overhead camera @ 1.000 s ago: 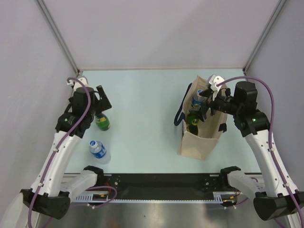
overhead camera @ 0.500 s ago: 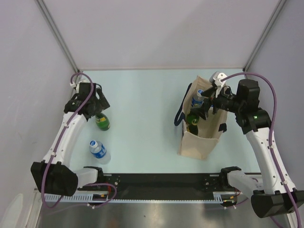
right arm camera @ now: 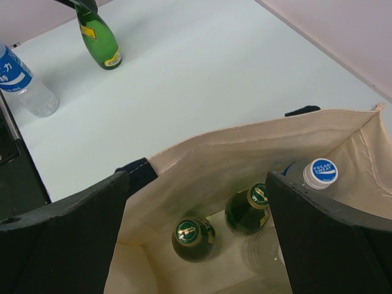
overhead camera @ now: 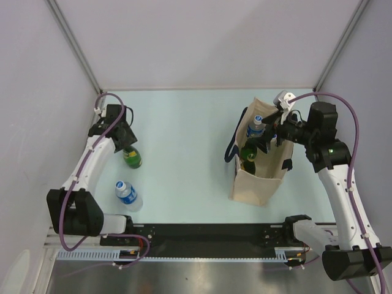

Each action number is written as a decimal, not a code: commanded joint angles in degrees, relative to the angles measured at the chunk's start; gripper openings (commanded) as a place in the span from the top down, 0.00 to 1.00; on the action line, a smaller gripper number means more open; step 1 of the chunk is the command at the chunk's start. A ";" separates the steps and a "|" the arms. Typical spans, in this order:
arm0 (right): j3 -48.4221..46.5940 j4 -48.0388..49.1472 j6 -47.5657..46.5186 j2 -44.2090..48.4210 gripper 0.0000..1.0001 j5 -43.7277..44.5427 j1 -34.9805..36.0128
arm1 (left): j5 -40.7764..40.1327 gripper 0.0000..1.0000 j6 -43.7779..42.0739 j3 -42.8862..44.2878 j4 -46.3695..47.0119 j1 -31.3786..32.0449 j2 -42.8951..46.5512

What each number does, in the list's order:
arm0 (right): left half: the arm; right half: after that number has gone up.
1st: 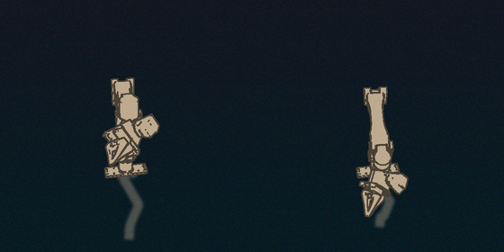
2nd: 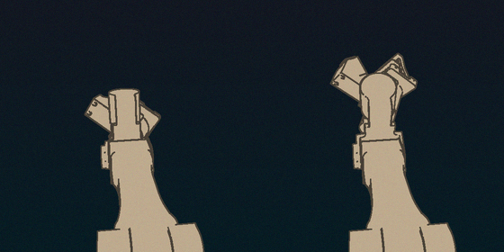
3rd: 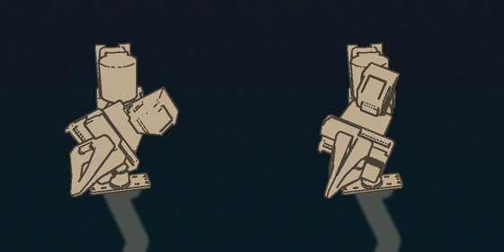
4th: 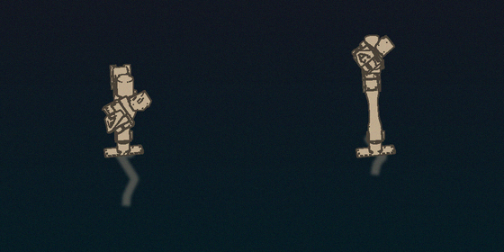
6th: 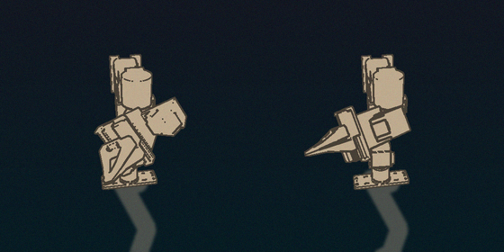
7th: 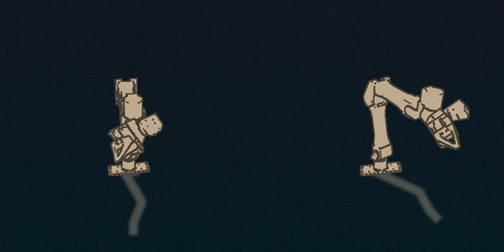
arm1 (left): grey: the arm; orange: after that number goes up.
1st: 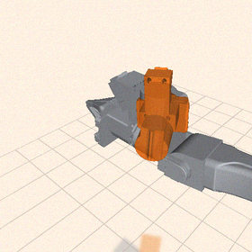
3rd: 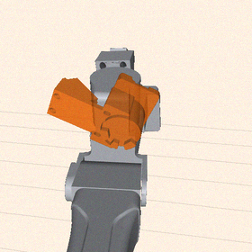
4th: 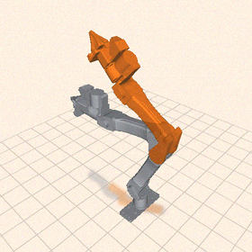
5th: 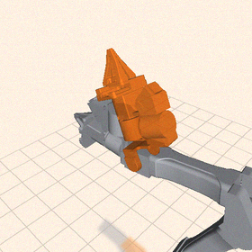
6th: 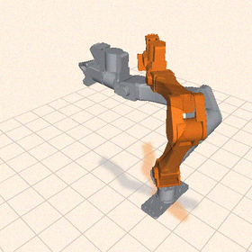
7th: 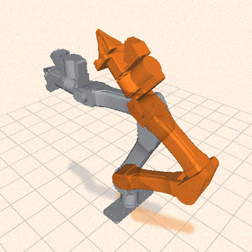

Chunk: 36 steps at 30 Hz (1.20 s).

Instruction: Place the beverage into the canvas bag

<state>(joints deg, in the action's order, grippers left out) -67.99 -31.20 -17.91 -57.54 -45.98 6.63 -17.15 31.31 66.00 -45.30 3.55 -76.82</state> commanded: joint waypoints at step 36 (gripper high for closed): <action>-0.66 1.93 2.09 1.20 0.00 -2.63 -1.18 | 0.80 0.49 -9.16 4.05 -1.20 -0.65 2.46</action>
<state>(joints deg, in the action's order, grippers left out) -67.94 -31.03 -16.49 -57.52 -47.46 5.74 -17.32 23.35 67.94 -46.81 3.31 -75.59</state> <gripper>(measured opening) 0.995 0.513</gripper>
